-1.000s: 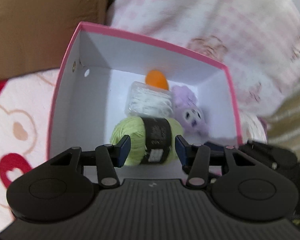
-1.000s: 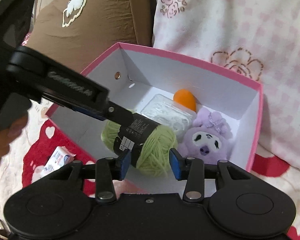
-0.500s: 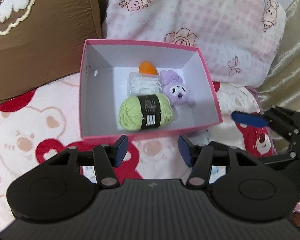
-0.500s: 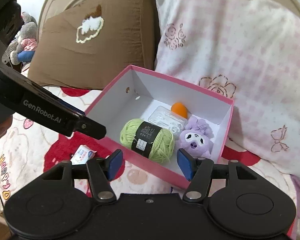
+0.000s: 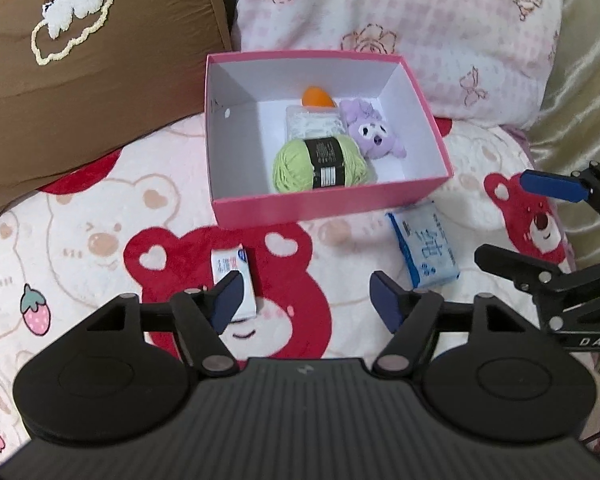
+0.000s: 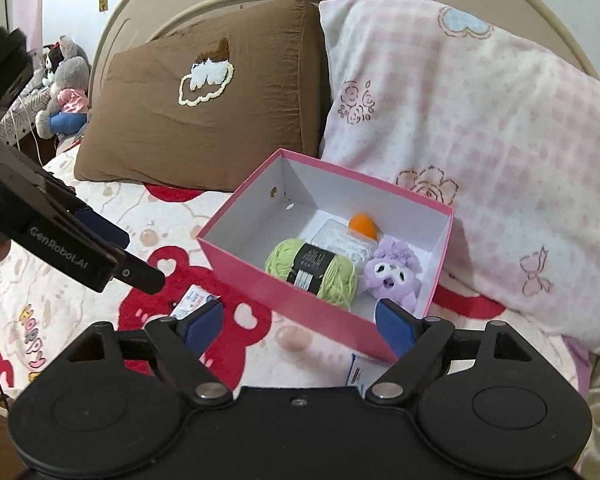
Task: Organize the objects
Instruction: 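Withdraw the left gripper up and away from the pink box, then move the left gripper toward the blue-and-white wet-wipes pack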
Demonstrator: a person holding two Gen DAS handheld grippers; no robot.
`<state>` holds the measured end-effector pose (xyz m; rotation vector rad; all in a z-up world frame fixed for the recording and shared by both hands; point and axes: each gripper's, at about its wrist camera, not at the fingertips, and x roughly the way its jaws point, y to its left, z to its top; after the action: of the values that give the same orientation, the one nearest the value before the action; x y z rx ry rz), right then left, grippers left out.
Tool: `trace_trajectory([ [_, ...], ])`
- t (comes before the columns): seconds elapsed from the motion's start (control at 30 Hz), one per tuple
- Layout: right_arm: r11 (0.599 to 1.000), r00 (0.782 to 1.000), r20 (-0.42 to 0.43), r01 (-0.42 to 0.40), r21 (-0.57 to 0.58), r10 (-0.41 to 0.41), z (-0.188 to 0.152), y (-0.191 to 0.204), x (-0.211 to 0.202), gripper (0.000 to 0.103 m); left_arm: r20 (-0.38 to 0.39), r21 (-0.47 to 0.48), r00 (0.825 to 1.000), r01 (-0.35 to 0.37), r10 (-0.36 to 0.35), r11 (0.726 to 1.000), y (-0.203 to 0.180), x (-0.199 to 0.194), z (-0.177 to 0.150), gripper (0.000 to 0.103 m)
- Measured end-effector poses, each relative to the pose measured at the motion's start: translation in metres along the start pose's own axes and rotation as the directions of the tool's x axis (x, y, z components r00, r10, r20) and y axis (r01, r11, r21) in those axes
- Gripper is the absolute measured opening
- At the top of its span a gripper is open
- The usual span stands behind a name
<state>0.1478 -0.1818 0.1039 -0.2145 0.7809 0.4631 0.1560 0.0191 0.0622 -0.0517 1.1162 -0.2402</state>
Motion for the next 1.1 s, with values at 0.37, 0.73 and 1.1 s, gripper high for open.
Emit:
trace_trajectory([
  [0.37, 1.0, 1.0, 0.026, 0.004, -0.017, -0.004, -0.027, 0.006, -0.034, 0.087, -0.04, 0.008, 0.999, -0.01, 0.01, 1.0, -0.024, 0.0, -0.024, 0.093],
  [0.73, 0.999, 0.999, 0.036, 0.026, -0.021, -0.025, -0.062, -0.001, -0.045, 0.094, -0.093, 0.022, 0.995, 0.034, -0.032, 0.999, -0.051, 0.013, -0.037, 0.094],
  [1.1, 0.997, 0.998, 0.05, 0.047, -0.06, -0.044, -0.103, -0.01, -0.037, 0.094, -0.159, 0.026, 0.985, 0.078, -0.073, 0.997, -0.073, 0.041, -0.048, 0.099],
])
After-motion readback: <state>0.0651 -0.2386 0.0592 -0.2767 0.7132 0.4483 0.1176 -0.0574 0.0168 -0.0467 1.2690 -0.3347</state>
